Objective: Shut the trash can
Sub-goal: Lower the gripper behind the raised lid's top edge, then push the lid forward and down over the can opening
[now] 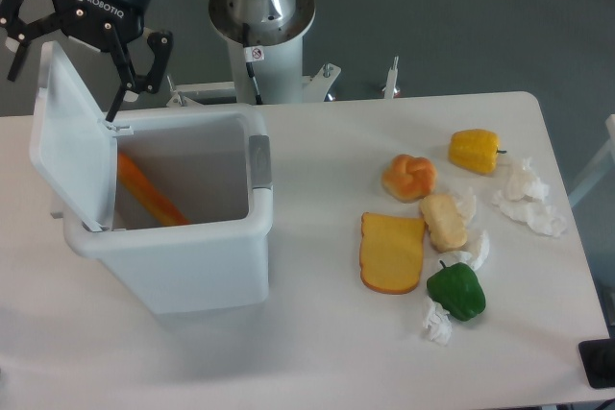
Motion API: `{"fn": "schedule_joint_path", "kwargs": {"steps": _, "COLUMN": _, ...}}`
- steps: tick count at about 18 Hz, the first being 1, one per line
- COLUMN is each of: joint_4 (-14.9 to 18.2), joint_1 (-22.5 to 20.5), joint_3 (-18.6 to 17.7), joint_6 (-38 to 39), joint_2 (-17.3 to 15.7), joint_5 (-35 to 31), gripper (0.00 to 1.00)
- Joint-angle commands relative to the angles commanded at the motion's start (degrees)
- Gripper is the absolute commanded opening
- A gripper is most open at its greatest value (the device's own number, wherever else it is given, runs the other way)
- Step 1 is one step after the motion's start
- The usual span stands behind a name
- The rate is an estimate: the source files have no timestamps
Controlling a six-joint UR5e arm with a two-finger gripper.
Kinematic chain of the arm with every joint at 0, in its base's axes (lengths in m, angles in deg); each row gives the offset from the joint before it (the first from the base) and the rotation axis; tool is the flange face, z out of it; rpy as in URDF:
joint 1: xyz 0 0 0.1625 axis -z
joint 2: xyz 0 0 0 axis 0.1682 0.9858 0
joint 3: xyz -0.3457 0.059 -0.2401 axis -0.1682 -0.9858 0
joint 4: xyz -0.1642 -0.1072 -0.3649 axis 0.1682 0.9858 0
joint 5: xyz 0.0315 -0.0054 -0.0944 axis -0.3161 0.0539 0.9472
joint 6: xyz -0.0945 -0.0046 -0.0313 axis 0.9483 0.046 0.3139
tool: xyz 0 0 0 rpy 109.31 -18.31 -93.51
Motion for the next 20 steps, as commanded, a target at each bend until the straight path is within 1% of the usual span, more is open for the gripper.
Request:
{"fn": "schedule_joint_path", "kwargs": {"steps": 7, "joint_4": 0.1, "joint_1": 0.5, "joint_3": -1.2, "joint_6": -0.2, "joint_2": 0.3, "joint_5": 0.1, "gripper": 1.0}}
{"fn": "schedule_joint_path", "kwargs": {"steps": 12, "joint_4": 0.1, "joint_1": 0.4, "joint_3": -1.1, "joint_6": -0.4, "joint_2": 0.2, "joint_5": 0.0, "gripper": 1.0}}
{"fn": "schedule_joint_path", "kwargs": {"steps": 13, "joint_4": 0.1, "joint_1": 0.4, "joint_3": -1.1, "joint_6": -0.4, "joint_2": 0.1, "joint_5": -0.5, "gripper": 1.0}}
{"fn": "schedule_joint_path", "kwargs": {"steps": 16, "joint_4": 0.0, "joint_1": 0.4, "joint_3": -1.2, "joint_6": -0.6, "joint_2": -0.2, "joint_5": -5.6, "gripper": 1.0}}
{"fn": "schedule_joint_path", "kwargs": {"steps": 20, "joint_4": 0.1, "joint_1": 0.4, "joint_3": -1.3, "joint_6": -0.6, "joint_2": -0.3, "joint_5": -6.8, "gripper": 1.0}}
